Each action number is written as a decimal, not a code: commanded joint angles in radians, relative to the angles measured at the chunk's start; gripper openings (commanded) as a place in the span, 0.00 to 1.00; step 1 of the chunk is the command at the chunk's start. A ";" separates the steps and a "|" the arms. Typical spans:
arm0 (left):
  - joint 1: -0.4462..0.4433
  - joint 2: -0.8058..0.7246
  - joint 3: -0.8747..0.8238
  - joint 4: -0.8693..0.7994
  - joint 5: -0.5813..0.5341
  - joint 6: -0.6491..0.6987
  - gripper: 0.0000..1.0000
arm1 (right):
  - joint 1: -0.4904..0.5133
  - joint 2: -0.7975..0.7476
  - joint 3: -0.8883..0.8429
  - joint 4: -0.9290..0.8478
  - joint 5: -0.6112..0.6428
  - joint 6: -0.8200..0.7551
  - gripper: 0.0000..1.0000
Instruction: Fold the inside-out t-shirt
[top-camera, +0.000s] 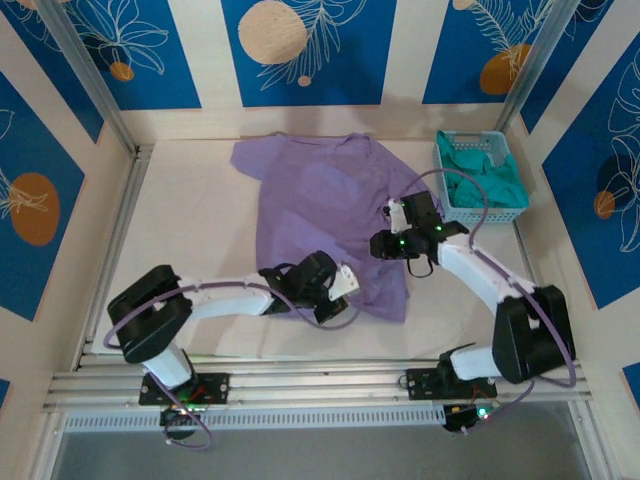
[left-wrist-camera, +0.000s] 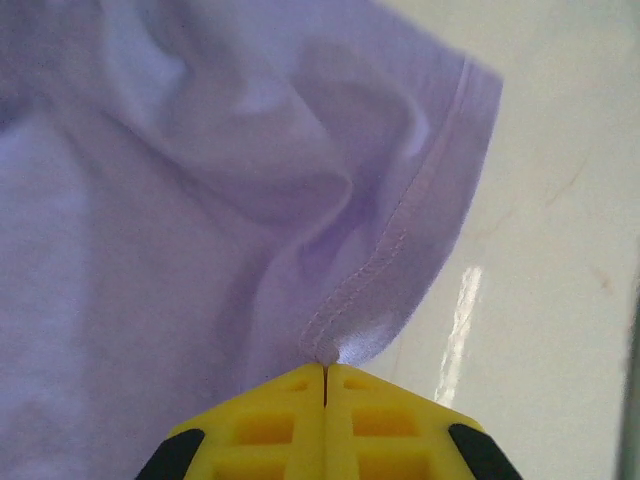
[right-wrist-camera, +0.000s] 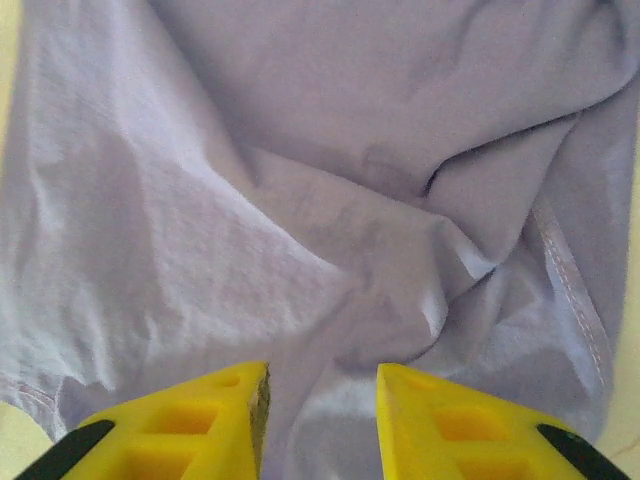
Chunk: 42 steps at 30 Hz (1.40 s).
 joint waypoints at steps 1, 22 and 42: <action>0.049 -0.061 -0.015 0.055 0.148 -0.098 0.00 | 0.011 -0.126 -0.069 0.074 -0.110 0.009 0.41; 0.226 -0.185 -0.022 0.117 0.297 -0.297 0.00 | 0.365 -0.270 -0.437 0.594 0.255 -0.111 0.66; 0.190 -0.191 -0.191 0.284 0.099 -0.137 0.37 | 0.260 -0.261 -0.246 0.463 0.004 0.177 0.00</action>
